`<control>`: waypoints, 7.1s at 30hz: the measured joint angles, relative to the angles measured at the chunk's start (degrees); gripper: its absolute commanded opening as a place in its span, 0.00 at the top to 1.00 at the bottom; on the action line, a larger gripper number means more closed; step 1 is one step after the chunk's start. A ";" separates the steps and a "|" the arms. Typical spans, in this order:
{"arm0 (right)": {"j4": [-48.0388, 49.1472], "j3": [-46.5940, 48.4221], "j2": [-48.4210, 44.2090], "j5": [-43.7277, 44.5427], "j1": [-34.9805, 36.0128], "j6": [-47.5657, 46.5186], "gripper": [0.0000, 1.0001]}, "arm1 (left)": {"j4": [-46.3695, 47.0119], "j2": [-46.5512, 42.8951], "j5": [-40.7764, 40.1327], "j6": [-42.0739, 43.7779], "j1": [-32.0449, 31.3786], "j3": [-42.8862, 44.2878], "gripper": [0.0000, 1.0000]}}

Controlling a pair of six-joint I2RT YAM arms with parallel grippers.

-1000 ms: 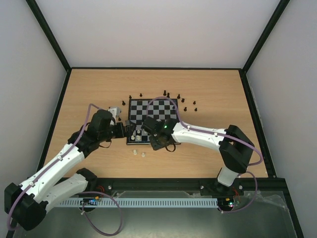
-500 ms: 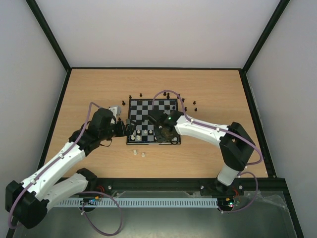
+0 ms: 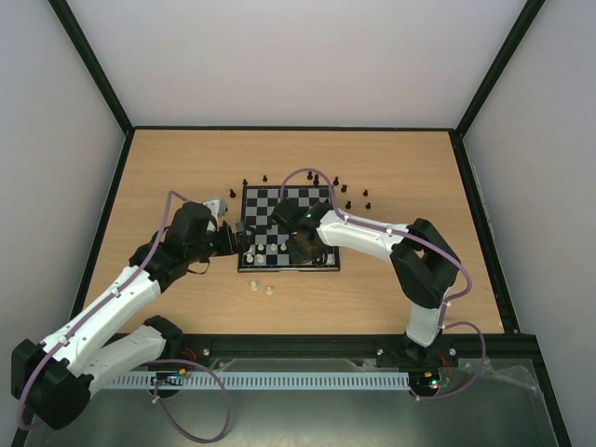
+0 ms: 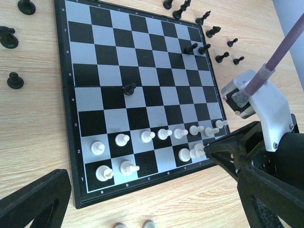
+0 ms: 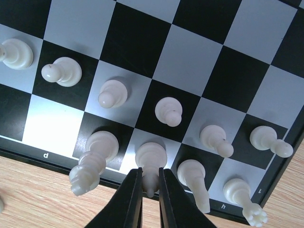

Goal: Set up the chess pieces on the board
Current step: Place the chess piece on the chessboard, then pick up the chess piece at the center of the board, then place the chess piece on the chessboard, then pick up the chess piece at the center of the board, then place the chess piece on the chessboard.

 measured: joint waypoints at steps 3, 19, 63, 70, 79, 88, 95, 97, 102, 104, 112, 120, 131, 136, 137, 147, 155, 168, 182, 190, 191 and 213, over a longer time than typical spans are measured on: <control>-0.02 0.13 0.24 -0.11 -0.04 -0.35 0.81 | 0.00 0.00 0.07 0.31 0.35 0.00 0.01; -3.10 2.82 -5.53 -1.14 1.25 -0.04 0.71 | 0.00 0.00 1.14 0.85 1.60 0.00 0.01; 1.68 6.64 8.44 -8.44 14.84 0.79 0.97 | -7.89 -13.62 -6.34 -2.16 2.93 1.81 0.01; 0.02 8.44 7.23 -6.25 13.16 0.48 0.97 | -8.37 -13.64 -6.47 -2.14 2.93 2.08 0.01; -0.79 13.11 6.93 -4.55 7.32 -1.44 0.97 | -8.44 -13.57 -6.47 -2.12 2.93 2.14 0.01; -1.70 17.77 10.21 -4.44 6.21 -3.52 0.96 | -8.41 -13.40 -6.47 -2.10 2.95 2.14 0.01; -2.29 17.99 12.55 -4.50 6.14 -3.72 0.95 | -8.37 -13.14 -6.47 -2.10 2.97 2.14 0.01; -2.43 17.99 12.59 -4.50 6.10 -3.72 0.94 | -8.37 -13.14 -6.45 -2.10 2.97 2.14 0.01; -2.43 17.99 12.63 -4.61 6.10 -3.85 0.92 | -8.35 -12.90 -6.45 -2.08 2.97 2.14 0.01; -2.43 17.99 12.63 -4.72 6.10 -3.91 0.91 | -8.35 -12.79 -6.45 -2.08 2.99 2.14 0.01; -2.56 17.99 12.63 -4.74 6.05 -3.93 0.88 | -8.31 -12.81 -6.43 -2.08 2.99 2.14 0.01; -2.60 17.99 13.09 -4.76 6.05 -3.93 0.86 | -8.20 -12.81 -6.34 -2.10 2.99 2.14 0.01; -2.64 17.99 13.14 -4.98 6.05 -3.82 0.69 | -8.20 -12.87 -6.21 -2.10 3.08 2.14 0.01; -2.64 17.05 10.03 -5.20 6.32 -3.61 0.49 | -8.61 -14.16 -6.51 -2.10 3.08 2.89 0.01; -2.51 16.63 8.76 -5.22 6.45 -3.48 0.44 | -8.63 -14.99 -6.71 -2.10 3.08 3.34 0.01; -1.49 14.78 5.03 -7.96 14.12 -3.43 0.47 | -10.16 -26.23 -11.26 -2.23 3.08 10.23 0.01; -1.36 16.00 12.33 -9.29 16.72 -3.26 0.60 | -12.68 -28.70 -13.99 -2.23 3.08 13.53 0.01; -1.51 19.47 15.69 -8.46 16.92 -2.95 0.81 | -13.79 -28.68 -14.27 -2.23 3.08 13.49 0.01; -2.45 15.41 11.91 -4.15 16.20 -1.90 0.94 | -13.64 -28.44 -13.92 -2.23 3.08 12.79 0.01; -3.89 11.34 2.82 -1.68 9.03 -1.92 0.94 | -12.74 -26.47 -13.03 -2.23 3.08 10.88 0.01; -3.87 11.34 2.80 -1.44 8.09 -1.97 0.94 | -12.61 -26.21 -12.96 -2.23 3.08 10.80 0.01; -2.71 12.11 8.63 -3.61 4.55 -5.01 0.92 | -11.02 -24.96 -12.83 -2.23 3.08 9.09 0.01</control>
